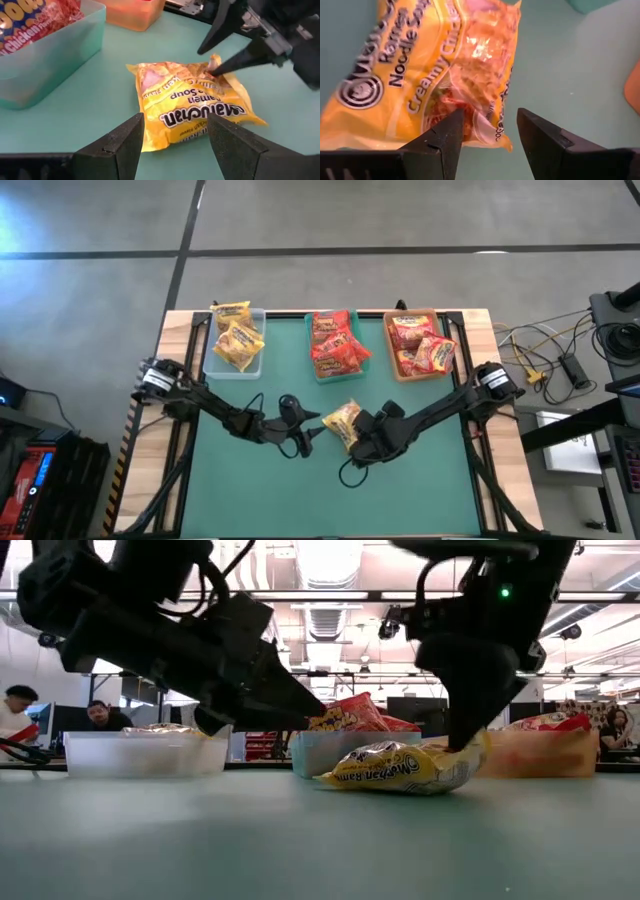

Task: Sort Maruchan noodles
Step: Put the yellow noodle pack into the transparent bin

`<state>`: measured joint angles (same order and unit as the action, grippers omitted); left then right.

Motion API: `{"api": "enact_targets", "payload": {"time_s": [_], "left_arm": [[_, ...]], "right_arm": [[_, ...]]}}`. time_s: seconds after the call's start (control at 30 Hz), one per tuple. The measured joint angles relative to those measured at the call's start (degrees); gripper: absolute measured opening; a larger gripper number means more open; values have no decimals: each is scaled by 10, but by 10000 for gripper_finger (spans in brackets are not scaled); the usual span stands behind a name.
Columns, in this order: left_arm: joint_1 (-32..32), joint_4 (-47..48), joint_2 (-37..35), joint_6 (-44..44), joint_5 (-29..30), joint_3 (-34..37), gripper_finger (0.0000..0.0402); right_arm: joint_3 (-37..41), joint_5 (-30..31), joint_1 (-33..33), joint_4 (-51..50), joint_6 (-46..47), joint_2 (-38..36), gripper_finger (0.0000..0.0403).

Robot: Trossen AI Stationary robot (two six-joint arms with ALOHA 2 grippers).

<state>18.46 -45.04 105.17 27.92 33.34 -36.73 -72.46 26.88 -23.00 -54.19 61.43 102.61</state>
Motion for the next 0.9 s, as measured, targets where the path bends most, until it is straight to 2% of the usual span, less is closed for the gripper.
{"api": "enact_targets", "payload": {"time_s": [0.17,0.33,0.47,0.73,0.9], "left_arm": [[-23,2,15,30,-24,-16,201],[-60,3,18,80,-114,-21,201],[-81,3,18,98,-142,-24,201],[-103,7,18,167,-187,-26,201],[-104,25,18,229,-191,-36,201]], "right_arm": [[6,-30,-8,1,-10,10,176],[21,-45,-21,3,-14,15,176],[36,-44,-26,7,-14,24,176],[70,-20,-27,50,-21,41,176],[72,30,-27,59,-21,40,176]]}}
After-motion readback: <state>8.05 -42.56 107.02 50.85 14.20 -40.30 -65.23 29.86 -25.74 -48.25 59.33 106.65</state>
